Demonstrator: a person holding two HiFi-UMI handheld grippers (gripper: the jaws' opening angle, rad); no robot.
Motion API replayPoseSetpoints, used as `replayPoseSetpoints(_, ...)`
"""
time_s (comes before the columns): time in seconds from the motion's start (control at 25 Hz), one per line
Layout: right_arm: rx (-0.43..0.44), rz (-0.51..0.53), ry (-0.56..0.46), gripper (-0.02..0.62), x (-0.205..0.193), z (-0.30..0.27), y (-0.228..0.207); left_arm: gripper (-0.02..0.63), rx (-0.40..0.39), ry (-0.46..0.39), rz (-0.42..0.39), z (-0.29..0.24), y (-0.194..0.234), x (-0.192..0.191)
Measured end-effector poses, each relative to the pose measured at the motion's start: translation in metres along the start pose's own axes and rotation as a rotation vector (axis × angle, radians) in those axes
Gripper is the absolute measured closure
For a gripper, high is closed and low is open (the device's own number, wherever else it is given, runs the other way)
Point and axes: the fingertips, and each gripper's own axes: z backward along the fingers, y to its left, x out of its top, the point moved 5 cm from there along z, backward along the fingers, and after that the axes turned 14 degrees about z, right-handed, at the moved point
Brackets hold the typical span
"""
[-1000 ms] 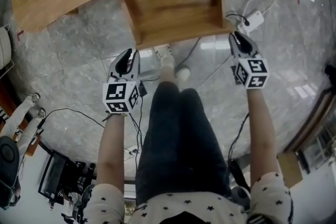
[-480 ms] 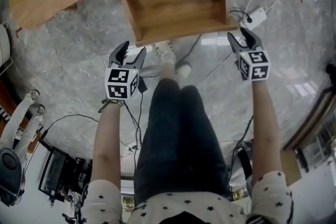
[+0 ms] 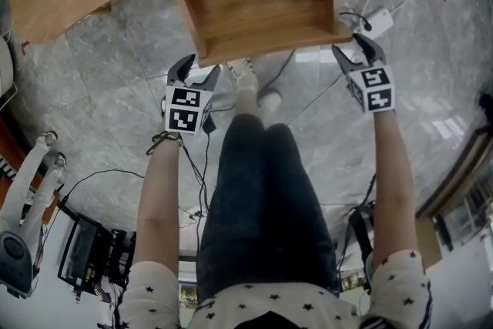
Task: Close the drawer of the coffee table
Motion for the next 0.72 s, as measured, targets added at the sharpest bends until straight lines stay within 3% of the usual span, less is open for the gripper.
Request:
replayPoseSetpoints(0.16,-0.011,0.074,0.030,0.327,0.002,-0.005,0.000,0.350,0.001,0.017,-0.035,-0.007,-0.002,0.003)
replayPoseSetpoints(0.72,0.004,0.097,0.120,0.322,-0.004,-0.036,-0.007,0.350,0.016,0.033,-0.052,-0.016,-0.003,0.003)
